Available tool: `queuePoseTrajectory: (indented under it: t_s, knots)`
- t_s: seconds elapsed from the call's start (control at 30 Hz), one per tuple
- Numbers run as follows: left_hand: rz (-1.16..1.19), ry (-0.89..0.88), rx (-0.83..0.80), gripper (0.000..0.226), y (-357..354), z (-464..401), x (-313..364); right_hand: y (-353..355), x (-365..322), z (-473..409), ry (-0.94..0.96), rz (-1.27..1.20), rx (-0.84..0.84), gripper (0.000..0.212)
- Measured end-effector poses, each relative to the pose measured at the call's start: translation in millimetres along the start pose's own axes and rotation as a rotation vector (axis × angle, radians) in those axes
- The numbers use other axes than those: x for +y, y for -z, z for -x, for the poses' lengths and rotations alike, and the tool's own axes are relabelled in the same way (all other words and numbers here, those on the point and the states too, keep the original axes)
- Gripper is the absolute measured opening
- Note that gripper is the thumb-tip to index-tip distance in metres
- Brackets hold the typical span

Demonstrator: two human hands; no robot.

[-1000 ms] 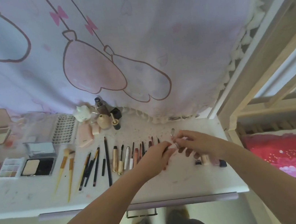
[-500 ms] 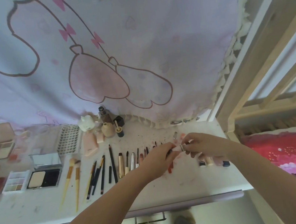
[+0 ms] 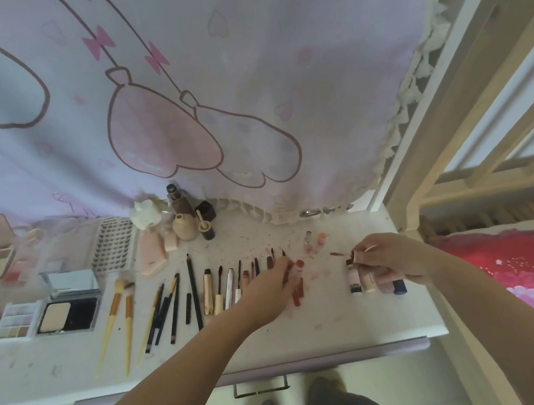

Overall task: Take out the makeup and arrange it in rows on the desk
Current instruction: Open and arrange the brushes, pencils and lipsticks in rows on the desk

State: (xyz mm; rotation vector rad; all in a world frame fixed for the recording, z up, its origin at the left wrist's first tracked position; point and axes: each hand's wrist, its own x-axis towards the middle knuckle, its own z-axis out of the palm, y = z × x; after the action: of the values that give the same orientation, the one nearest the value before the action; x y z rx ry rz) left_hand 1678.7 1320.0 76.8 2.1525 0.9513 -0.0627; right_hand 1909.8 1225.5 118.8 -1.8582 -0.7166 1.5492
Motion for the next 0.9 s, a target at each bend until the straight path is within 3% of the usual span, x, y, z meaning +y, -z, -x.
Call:
queuePoseTrajectory:
  t_s: [0.13,0.3,0.43,0.5,0.7,0.9]
  knots:
    - [0.054,0.026,0.019,0.028,-18.8,-5.8,-0.2,-9.9,17.3,-8.6,0.022,-0.107,-0.005,0.017]
    - [0.126,0.074,0.268,0.024,-37.8,-24.6,7.4,-38.6,33.0,-27.5,0.112,-0.057,0.161,0.011]
    - [0.060,0.090,0.360,0.012,-43.7,-38.8,14.6,-47.8,43.6,-45.6,0.282,0.376,0.374,0.015]
    - [-0.002,0.117,0.368,0.012,-47.1,-45.5,16.4,-48.8,46.1,-54.1,0.377,0.535,0.397,0.018]
    - [-0.244,0.175,0.368,0.023,-56.3,-58.1,13.4,-51.2,49.0,-70.9,0.437,0.690,0.350,0.032]
    - [-0.254,0.199,0.373,0.023,-58.6,-60.4,13.1,-52.5,61.0,-81.9,0.474,0.994,0.456,0.019]
